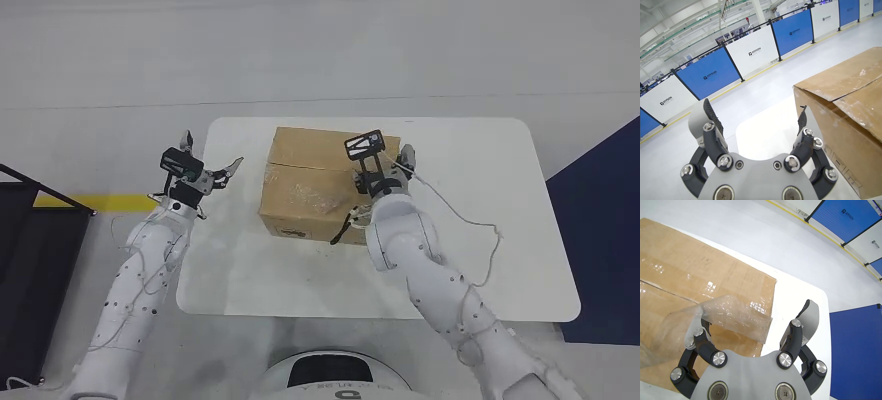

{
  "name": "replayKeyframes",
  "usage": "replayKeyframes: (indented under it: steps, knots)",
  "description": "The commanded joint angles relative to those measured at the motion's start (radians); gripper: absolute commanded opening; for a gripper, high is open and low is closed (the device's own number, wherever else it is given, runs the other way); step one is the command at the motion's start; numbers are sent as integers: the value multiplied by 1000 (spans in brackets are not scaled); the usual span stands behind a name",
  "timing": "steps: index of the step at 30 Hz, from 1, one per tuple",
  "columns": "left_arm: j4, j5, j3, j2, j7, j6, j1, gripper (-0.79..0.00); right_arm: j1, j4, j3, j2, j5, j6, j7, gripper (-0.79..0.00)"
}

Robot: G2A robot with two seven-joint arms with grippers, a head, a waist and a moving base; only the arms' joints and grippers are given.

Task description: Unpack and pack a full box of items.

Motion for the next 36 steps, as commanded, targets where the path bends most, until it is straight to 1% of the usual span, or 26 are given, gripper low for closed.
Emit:
replayKeyframes:
  steps: [1, 4, 10, 13, 20, 26, 28, 32, 36]
  knots:
    - [-5, -3, -6, 1, 1, -2, 7, 0, 11, 11, -1, -10, 38, 43, -41, 0]
    - [-11, -6, -12, 1, 1, -2, 13, 0, 35, 21, -18, -26, 51, 90, -71, 0]
    - [-33, -26, -32, 3, 14, 0, 34, 0, 89, -3, -89, -61, 26, 129, -64, 0]
    - [-40, -37, -47, 5, 19, -2, 45, 0, 121, -7, -121, -79, 4, 134, -33, 0]
    - [-42, -65, -77, 7, 30, -4, 62, 0, 252, 53, -187, -134, -29, 145, 65, 0]
    - [-41, -74, -93, 9, 32, -11, 69, 0, 307, 105, -231, -177, -25, 155, 89, 0]
    - [-39, -75, -95, 9, 30, -12, 69, 0, 320, 122, -237, -190, -9, 152, 99, 0]
    - [-35, -72, -91, 8, 22, -16, 66, 0, 369, 168, -242, -221, 76, 132, 121, 0]
    - [-37, -61, -78, 7, 18, -16, 61, 0, 433, 230, -287, -260, 110, 121, 128, 0]
